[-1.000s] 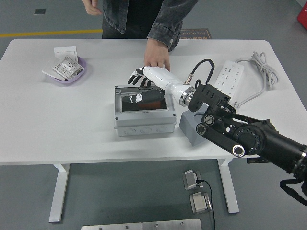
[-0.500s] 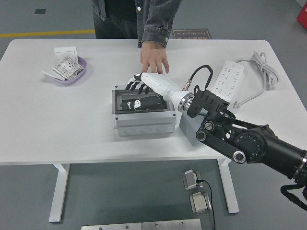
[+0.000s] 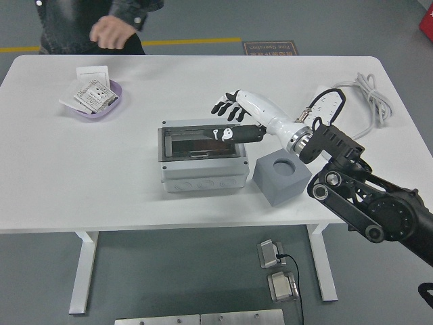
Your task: Pick up the cylinder from the cube,place it in the box,flap close box
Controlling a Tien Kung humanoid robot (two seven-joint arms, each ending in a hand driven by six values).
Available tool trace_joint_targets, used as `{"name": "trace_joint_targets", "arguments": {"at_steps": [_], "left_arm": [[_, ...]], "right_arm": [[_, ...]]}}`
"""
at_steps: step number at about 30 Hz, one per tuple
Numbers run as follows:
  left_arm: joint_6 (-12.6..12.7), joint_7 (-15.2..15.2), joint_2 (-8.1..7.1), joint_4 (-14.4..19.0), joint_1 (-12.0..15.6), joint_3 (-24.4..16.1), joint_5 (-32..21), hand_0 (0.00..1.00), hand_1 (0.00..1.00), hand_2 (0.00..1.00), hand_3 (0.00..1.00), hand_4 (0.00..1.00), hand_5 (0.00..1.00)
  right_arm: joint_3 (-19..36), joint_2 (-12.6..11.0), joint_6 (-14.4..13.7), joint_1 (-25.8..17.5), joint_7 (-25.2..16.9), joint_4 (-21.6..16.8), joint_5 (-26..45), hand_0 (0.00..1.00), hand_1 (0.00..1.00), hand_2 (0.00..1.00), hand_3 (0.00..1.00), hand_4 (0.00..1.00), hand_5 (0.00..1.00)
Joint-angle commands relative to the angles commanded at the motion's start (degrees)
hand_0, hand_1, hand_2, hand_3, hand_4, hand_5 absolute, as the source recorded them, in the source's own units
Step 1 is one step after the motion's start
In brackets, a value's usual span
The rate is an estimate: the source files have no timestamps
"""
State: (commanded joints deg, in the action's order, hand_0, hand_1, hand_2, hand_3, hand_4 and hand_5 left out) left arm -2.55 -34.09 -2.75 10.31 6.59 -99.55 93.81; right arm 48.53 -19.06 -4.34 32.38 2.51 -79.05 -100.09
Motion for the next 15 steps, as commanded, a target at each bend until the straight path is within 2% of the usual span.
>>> {"name": "trace_joint_targets", "arguments": {"at_steps": [4,8,13,15], "left_arm": [[0.0,0.0,0.12,0.0,0.1,0.4,-0.6,0.696,0.708,0.647,0.693,0.747,0.533],[0.0,0.0,0.26,0.0,0.0,0.7,-1.2,0.696,0.708,0.647,0.693,0.747,0.532],[0.0,-0.1,0.15,0.0,-0.1,0.9,-1.5,0.696,0.708,0.647,0.694,0.747,0.533],[0.0,-0.1,-0.07,0.0,-0.1,1.1,-1.9,0.696,0.708,0.647,0.694,0.747,0.533]], "right_arm": [[7.4,-1.0,-0.3,-5.3,-0.9,-4.6,-0.7,0.424,0.487,0.59,0.622,0.941,0.626],[15.9,-0.3,-1.9,-11.2,-3.4,-7.1,0.6,0.416,0.469,0.57,0.613,0.947,0.627],[25.3,1.5,-6.0,-18.3,-8.8,-6.1,7.2,0.42,0.463,0.552,0.598,0.945,0.629],[28.2,2.6,-6.5,-20.9,-11.3,-4.4,11.2,0.42,0.463,0.552,0.598,0.945,0.629]]}}
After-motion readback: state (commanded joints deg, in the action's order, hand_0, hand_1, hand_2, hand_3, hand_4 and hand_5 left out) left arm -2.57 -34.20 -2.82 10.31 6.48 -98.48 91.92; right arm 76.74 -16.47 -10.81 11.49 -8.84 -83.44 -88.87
